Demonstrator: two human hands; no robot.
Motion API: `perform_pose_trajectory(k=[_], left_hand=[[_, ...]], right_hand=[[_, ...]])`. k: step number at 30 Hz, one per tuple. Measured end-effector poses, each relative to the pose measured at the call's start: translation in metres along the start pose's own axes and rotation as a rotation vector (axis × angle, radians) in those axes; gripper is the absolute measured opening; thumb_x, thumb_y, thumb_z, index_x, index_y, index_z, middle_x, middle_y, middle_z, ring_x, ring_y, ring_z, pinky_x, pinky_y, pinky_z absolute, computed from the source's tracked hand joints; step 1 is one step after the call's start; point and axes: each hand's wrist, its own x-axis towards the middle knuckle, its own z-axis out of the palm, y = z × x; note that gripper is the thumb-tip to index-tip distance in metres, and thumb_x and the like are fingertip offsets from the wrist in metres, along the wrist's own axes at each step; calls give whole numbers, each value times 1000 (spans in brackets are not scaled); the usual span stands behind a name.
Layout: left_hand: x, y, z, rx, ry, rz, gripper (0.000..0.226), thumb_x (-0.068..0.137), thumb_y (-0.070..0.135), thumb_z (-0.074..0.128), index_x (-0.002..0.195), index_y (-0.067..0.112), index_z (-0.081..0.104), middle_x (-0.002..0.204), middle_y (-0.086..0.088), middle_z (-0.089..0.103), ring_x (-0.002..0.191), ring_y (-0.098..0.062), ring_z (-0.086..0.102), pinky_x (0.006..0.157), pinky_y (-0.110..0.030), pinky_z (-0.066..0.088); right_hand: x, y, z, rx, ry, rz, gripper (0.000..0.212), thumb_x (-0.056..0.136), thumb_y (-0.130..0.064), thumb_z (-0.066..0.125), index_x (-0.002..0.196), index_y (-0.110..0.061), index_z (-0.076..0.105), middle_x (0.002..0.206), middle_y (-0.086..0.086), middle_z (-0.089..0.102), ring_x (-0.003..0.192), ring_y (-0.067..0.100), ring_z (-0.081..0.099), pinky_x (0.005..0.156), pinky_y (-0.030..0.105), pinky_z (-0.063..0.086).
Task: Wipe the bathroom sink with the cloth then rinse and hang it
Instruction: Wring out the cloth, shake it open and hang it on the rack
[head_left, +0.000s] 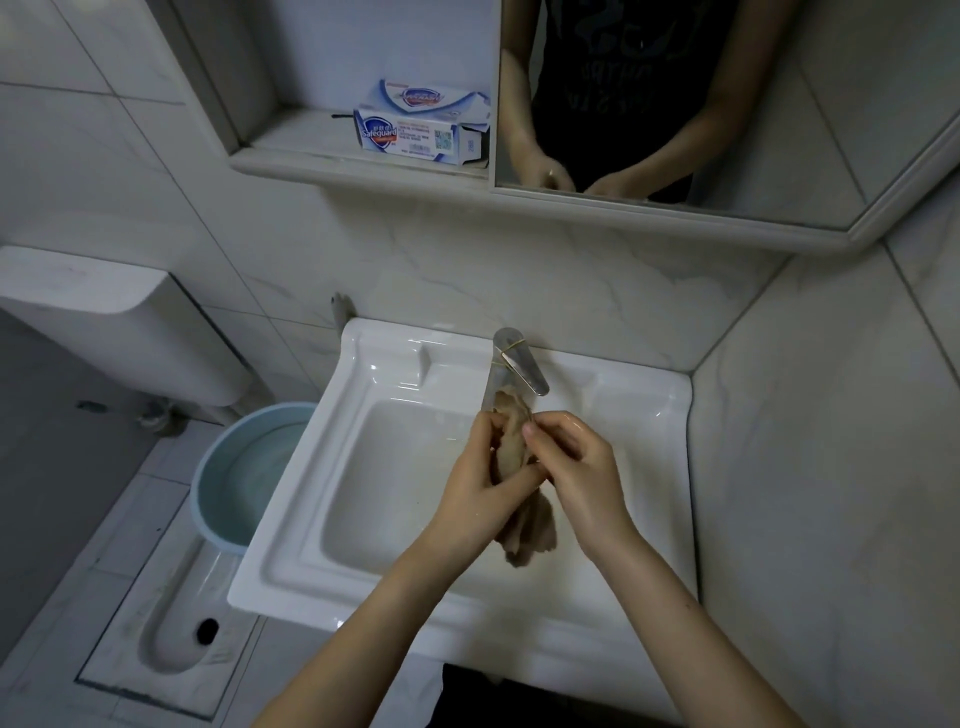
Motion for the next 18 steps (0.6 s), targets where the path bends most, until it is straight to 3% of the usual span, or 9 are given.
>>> perform_pose_trajectory(k=[4,7,9,13,16,18], left_hand=[[0,2,-13,-29,55,-6,18,90,19,61,95,4,53,79,0,59,75,-13,57,67,-23,47],[2,5,-18,80,98,49,14,94,15,57,87,2,53,71,-3,56,67,-16,53,63,-27,45],[1,9,-19,44,84,31,17,97,11,55,87,-3,50,66,-11,49,61,-20,47,58,-32,41],[-1,15,-22,-25,42,12,18,100,12,51,91,-4,51,66,-18,47,60,-23,46,57,-31,40],[0,12,-33,62,131,76,16,99,11,53,86,3,54,64,-7,49,58,-17,45,53,-26,37],[3,12,-42,201,212,143,16,98,12,54,83,9,59,67,-7,55,58,-17,48,53,-27,38]], right_hand=[[2,-6,-10,187,-62,118,17,95,-3,51,91,6,64,83,18,62,79,27,61,73,35,55],[6,-14,-11,181,-93,123,20,97,-5,48,89,3,64,78,13,65,77,27,64,74,36,58],[5,-19,-4,200,-166,139,19,98,-11,49,94,3,63,86,16,67,82,26,66,77,38,58],[5,-20,5,-1,-191,23,8,93,-15,60,88,-10,59,94,20,63,85,23,64,81,38,55],[9,-19,0,68,-143,4,13,97,-11,51,85,-12,56,86,15,60,81,23,59,76,42,54],[15,-21,-8,18,-27,-51,16,99,-10,48,85,-14,55,78,5,57,75,16,54,69,34,47]])
